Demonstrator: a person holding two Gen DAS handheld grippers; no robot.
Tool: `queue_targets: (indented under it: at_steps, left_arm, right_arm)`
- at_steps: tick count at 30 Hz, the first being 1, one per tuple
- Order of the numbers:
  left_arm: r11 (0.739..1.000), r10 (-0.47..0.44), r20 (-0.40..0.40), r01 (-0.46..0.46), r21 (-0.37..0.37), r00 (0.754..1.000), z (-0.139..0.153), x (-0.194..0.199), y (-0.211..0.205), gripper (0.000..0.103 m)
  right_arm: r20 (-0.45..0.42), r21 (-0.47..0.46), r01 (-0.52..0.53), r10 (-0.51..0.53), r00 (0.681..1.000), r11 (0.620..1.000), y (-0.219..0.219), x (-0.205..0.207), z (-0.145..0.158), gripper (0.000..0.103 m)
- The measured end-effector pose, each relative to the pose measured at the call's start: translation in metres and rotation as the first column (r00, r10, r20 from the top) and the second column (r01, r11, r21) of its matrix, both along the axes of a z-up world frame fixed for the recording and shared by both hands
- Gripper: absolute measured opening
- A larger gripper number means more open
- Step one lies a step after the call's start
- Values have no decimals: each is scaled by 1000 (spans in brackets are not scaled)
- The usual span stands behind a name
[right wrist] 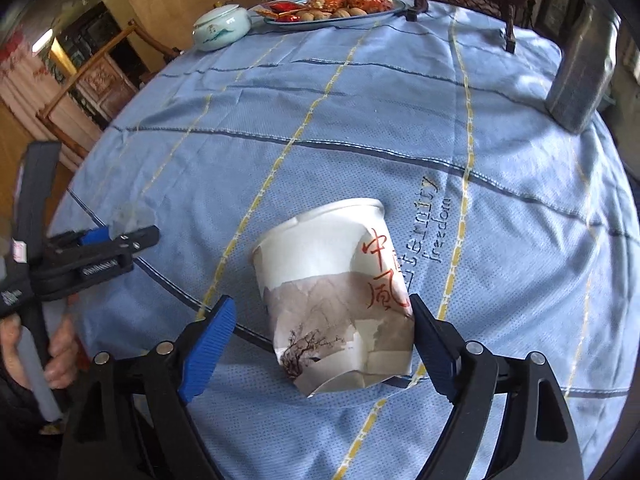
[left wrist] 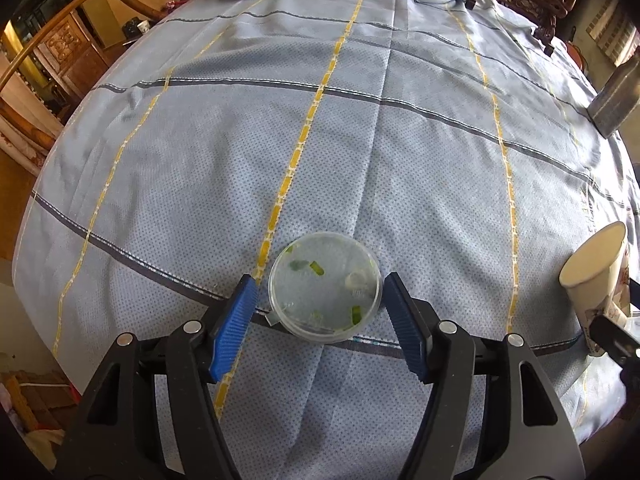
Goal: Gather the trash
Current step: 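Carry the lid and cup to the wastebasket and open the left tool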
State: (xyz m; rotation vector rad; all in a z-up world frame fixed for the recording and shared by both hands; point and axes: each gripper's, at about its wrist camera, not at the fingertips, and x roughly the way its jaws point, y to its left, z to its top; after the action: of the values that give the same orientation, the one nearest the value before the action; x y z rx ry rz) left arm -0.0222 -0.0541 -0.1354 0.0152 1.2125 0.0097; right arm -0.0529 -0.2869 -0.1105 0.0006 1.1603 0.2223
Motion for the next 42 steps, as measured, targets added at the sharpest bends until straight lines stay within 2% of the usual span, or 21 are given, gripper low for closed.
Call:
queue_targets:
  at_steps: [7, 8, 9, 10, 13, 19, 25, 31, 37, 42]
  left_arm:
    - [1000, 13, 5, -13, -14, 1000, 2, -5, 5, 59]
    - [1000, 15, 4, -15, -16, 1000, 2, -4, 6, 59]
    - [1000, 18, 3, -18, -19, 1000, 2, -4, 6, 59]
    - [999, 21, 1, -21, -24, 1000, 3, -3, 7, 58]
    - [999, 23, 9, -23, -34, 1000, 11, 0, 7, 58]
    - [1000, 2, 82, 0, -23, 997, 45, 13, 0, 58]
    - [1000, -22, 163, 25, -16, 986, 83, 23, -9, 58]
    - [998, -41, 204, 48, -32, 978, 105, 31, -10, 58]
    - [998, -39, 236, 50, -42, 971, 123, 34, 4, 58]
    - [999, 7, 263, 1, -32, 965, 136, 30, 35, 58]
  right_arm:
    - [0, -23, 1, -1, 1000, 1000, 1, 3, -9, 84]
    - [-1, -22, 0, 0, 1000, 1000, 1, 4, -9, 83]
    - [-5, -20, -3, 3, 1000, 1000, 1, 4, -10, 74]
    - [-7, -12, -7, 7, 1000, 1000, 1, 5, -10, 74]
    - [37, 10, -7, 6, 999, 1000, -1, 5, 3, 74]
    - [112, 58, 23, -30, 993, 998, -10, 12, 34, 74]
    - [192, 77, 35, -49, 980, 996, -15, 15, 62, 74]
    - [252, 92, 50, -72, 965, 995, -16, 16, 84, 74]
    - [290, 113, 42, -73, 954, 993, -2, 22, 98, 74]
    - [299, 138, 1, -42, 953, 990, 23, 31, 104, 74]
